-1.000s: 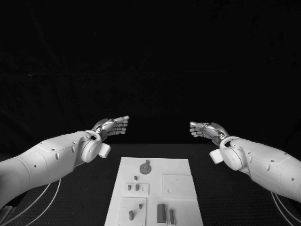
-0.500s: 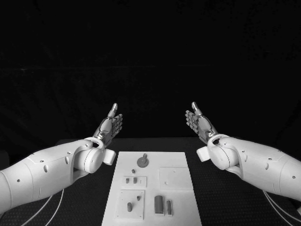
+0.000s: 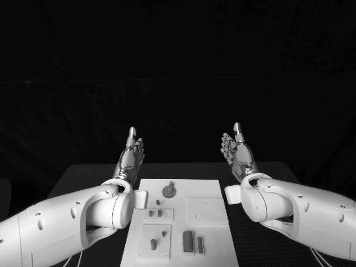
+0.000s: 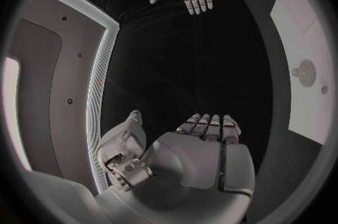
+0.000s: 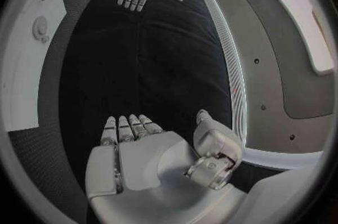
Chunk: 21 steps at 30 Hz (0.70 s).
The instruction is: Assemble the parts on the task board
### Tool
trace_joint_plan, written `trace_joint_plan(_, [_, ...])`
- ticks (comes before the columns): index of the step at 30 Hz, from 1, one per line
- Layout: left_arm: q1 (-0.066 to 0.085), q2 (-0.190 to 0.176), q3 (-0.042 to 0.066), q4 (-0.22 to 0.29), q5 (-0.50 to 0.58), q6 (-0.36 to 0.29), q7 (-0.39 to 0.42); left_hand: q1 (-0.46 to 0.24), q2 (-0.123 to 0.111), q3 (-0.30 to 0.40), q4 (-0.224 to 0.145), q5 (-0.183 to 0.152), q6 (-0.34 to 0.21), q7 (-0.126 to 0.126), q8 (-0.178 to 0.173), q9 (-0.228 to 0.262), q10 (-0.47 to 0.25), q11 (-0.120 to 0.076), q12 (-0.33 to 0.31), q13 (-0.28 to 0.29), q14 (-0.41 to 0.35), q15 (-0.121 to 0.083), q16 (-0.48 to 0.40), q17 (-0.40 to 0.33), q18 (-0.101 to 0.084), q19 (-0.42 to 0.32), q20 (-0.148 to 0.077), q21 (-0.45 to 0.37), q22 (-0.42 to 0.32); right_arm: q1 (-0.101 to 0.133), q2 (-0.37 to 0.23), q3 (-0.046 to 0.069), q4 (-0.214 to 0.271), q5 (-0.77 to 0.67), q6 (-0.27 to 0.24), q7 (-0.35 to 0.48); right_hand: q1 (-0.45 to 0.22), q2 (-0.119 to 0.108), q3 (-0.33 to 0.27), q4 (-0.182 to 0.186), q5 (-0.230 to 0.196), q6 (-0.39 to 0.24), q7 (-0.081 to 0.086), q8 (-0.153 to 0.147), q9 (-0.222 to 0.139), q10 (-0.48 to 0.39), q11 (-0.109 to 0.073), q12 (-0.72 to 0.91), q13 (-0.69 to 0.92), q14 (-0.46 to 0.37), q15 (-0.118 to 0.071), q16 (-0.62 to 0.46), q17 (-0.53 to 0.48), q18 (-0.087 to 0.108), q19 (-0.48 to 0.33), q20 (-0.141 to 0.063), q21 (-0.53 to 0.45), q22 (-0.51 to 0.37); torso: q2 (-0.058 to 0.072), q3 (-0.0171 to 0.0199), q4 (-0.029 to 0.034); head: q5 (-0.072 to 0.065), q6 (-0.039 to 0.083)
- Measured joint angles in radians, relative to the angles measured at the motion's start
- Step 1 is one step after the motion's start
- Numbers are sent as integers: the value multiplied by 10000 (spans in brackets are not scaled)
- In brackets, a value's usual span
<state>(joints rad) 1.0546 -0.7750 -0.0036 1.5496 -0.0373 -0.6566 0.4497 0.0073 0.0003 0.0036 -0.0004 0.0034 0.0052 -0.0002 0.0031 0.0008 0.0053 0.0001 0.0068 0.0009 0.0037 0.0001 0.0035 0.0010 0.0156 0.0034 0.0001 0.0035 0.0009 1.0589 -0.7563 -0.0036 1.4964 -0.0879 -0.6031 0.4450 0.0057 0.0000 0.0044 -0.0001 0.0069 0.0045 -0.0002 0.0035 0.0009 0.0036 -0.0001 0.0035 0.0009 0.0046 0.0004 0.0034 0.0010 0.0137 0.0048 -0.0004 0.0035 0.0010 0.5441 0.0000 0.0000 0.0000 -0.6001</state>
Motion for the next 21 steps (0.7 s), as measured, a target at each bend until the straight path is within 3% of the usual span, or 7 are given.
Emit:
trace_joint_plan(5, [-41,-47,23,170,187,-588,248,0,0,0,0,0,0,0,0,1,1,0,0,1,0,0,0,0,0,0,0,0,0,-73,-202,23,616,422,-843,271,0,0,0,0,0,0,0,0,0,0,0,0,0,0,0,0,-2,1,0,0,0,-1,0,0,0,0,0])
trace_joint_plan(8, [-41,-48,25,172,256,-755,335,1,0,0,0,0,0,0,0,1,1,0,0,1,0,0,0,1,0,1,0,0,0,-84,-229,25,711,578,-1139,380,0,0,0,0,0,0,1,0,0,0,0,0,1,0,1,0,-2,1,0,0,0,-1,0,0,0,0,0])
trace_joint_plan(21, [-41,-49,25,175,372,-1021,483,2,0,0,0,0,1,0,0,5,2,1,0,5,1,1,1,2,0,1,1,1,2,-85,-233,28,720,843,-1564,561,0,0,0,0,-34,1,1,2,1,1,0,1,2,0,1,0,0,2,1,1,0,2,0,0,0,-1,0])
